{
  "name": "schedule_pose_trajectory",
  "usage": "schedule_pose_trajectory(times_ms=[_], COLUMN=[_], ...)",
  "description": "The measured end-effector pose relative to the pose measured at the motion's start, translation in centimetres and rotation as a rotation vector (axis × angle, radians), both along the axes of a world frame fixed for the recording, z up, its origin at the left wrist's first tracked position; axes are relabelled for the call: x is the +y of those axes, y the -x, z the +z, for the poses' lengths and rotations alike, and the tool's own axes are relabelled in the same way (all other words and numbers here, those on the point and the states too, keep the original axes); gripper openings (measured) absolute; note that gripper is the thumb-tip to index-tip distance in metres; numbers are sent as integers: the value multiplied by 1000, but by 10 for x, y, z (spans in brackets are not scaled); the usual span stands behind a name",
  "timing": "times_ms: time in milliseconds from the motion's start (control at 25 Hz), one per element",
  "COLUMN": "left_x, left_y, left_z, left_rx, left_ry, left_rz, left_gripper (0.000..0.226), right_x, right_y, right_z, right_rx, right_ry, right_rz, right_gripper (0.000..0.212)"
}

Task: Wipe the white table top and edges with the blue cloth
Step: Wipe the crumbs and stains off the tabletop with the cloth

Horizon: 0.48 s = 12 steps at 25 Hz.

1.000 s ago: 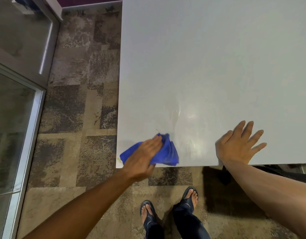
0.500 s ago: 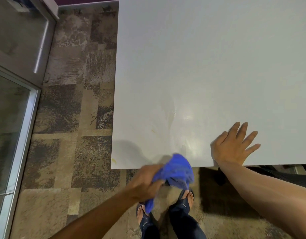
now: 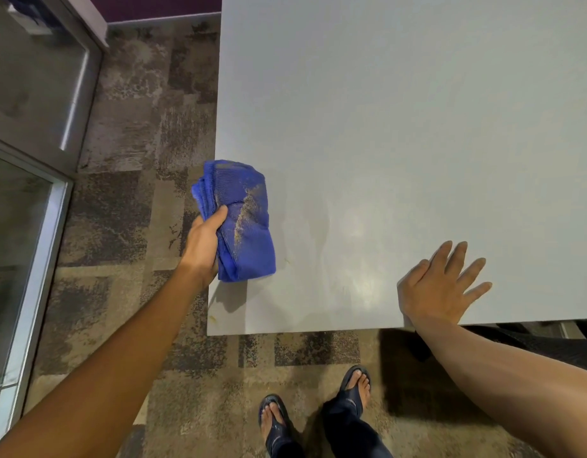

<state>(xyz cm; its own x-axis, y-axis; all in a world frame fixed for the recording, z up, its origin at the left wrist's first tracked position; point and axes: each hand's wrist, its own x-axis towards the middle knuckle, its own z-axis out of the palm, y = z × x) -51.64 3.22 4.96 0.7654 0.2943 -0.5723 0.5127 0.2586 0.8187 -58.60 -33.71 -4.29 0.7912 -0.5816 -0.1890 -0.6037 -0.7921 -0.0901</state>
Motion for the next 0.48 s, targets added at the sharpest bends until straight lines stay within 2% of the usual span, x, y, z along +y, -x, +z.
schedule_pose_trajectory(times_ms=[240,480], left_x=[-6,8], left_y=[-16,-42], left_z=[6,8], left_rx=[-113,-188], left_ry=[25,54], left_rz=[-55,-81], left_gripper=[20,34], right_x=[0,0], right_y=[0,1], right_z=[0,1], right_rx=[8,0], right_ry=[6,1], right_rz=[5,13], right_gripper=[67,68])
